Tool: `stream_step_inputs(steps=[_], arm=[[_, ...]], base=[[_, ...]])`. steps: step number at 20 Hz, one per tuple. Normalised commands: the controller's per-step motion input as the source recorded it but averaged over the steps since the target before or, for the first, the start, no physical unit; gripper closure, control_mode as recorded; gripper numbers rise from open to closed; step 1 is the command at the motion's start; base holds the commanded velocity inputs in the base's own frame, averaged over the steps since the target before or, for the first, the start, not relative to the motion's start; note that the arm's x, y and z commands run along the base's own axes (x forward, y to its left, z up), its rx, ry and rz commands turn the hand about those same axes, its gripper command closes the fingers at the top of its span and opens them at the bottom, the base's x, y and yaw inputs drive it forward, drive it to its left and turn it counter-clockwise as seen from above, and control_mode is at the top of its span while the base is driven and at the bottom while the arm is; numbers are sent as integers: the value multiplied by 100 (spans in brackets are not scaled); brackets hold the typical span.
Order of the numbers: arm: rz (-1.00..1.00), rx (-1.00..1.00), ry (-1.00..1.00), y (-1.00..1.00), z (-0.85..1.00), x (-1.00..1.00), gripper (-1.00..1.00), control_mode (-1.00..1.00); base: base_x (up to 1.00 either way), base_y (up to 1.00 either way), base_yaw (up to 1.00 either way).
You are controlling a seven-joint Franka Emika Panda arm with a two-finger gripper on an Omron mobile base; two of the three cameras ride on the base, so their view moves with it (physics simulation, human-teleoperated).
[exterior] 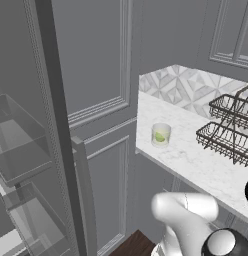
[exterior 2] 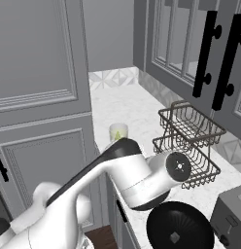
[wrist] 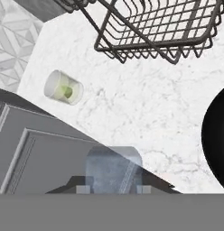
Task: Grab a lemon wedge from the fridge and one ice cube from the ice bowl, and put them in the glass of lemonade.
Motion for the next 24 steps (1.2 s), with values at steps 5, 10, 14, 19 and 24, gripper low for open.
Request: stream_step_inputs(steps=[5, 10, 14, 19, 24], arm=[[0, 0, -19, 99, 32, 45, 100, -100], [0, 0, -9, 60, 25, 35, 100, -100], [1, 0, -7, 28, 7, 23, 100, -100], [10, 0, -1, 11, 0, 24, 100, -100], [13, -16, 3, 5, 21, 60, 100, -100]], base=[[0, 0, 0], [0, 0, 0], [0, 0, 0], [0, 0, 0], [0, 0, 0]])
